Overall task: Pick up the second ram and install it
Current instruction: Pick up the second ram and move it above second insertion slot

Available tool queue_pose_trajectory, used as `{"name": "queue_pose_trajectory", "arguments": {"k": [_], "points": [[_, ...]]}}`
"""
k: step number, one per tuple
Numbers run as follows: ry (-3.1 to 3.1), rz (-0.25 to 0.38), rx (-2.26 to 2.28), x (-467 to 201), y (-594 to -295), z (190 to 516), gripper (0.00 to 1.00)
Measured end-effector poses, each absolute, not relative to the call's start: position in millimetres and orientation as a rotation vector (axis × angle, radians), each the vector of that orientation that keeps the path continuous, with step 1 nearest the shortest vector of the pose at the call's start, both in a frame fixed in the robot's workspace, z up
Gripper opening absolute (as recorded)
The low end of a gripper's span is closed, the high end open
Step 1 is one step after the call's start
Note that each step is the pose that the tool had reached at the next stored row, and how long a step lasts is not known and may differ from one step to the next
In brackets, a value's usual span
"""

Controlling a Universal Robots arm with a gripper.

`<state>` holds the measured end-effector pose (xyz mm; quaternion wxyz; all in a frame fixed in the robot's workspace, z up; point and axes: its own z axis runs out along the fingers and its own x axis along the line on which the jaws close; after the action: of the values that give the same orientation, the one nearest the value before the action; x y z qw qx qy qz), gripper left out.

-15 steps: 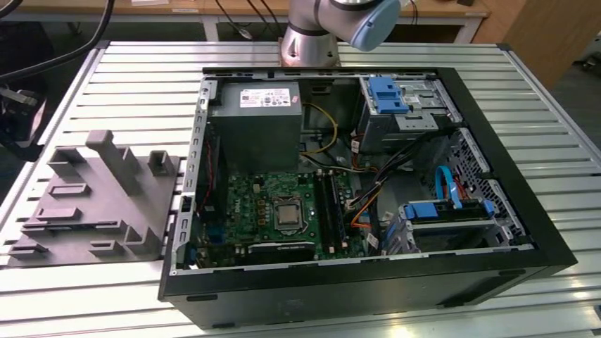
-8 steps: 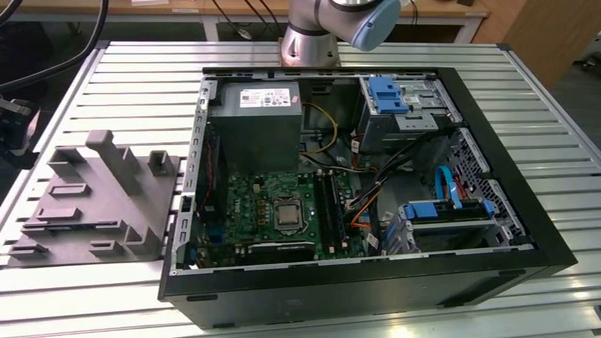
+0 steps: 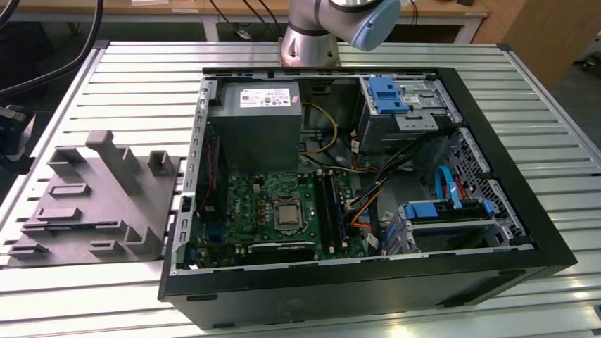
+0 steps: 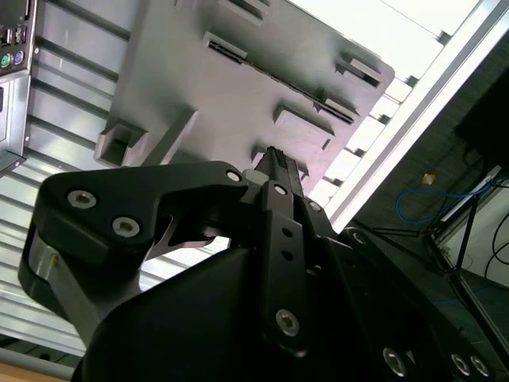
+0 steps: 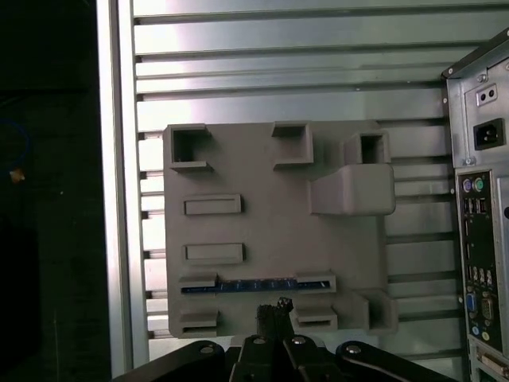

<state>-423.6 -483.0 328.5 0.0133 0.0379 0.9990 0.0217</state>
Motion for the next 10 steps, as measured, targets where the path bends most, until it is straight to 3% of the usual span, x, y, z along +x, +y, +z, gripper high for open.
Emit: {"name": "queue_pose_trajectory", "arguments": {"k": [10], "points": [[3.112,0.068,0.118,-424.0,-483.1,328.3,0.10]]}}
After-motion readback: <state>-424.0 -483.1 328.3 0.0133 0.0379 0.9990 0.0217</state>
